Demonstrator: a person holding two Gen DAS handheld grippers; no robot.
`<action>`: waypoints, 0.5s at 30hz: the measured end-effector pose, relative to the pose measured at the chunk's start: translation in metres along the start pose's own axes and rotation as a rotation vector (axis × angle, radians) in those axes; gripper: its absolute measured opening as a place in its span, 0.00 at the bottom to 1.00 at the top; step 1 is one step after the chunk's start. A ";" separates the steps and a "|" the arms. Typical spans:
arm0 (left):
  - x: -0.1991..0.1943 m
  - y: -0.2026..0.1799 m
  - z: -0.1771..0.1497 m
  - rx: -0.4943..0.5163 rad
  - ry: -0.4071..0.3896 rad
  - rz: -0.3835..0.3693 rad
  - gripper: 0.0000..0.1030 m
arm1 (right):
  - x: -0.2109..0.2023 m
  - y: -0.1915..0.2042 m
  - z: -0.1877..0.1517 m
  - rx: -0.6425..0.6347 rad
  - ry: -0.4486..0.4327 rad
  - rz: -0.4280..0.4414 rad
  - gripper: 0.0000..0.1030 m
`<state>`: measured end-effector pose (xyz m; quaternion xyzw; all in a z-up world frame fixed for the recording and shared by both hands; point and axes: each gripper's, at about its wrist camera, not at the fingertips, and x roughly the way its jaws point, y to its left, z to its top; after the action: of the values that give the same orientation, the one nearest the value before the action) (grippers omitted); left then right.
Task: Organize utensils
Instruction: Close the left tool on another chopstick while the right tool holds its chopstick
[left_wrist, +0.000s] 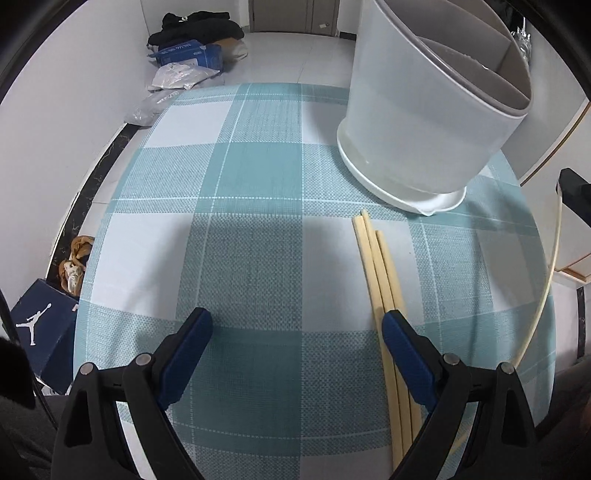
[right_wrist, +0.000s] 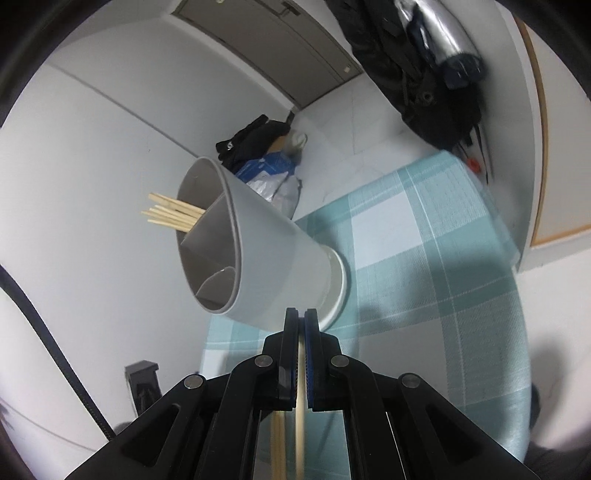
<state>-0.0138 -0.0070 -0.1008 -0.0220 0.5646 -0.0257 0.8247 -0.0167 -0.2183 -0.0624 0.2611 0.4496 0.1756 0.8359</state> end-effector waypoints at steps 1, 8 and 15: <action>-0.001 0.000 -0.001 -0.001 0.001 0.000 0.89 | -0.003 0.004 -0.003 -0.019 -0.005 -0.010 0.02; 0.002 -0.007 0.001 0.016 -0.007 0.001 0.89 | 0.004 0.007 -0.006 -0.085 -0.014 -0.023 0.02; 0.005 0.001 0.006 -0.023 0.026 0.030 0.85 | 0.002 0.012 -0.007 -0.111 -0.021 -0.018 0.02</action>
<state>-0.0065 -0.0067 -0.1030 -0.0226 0.5757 -0.0070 0.8173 -0.0225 -0.2053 -0.0596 0.2122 0.4329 0.1900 0.8552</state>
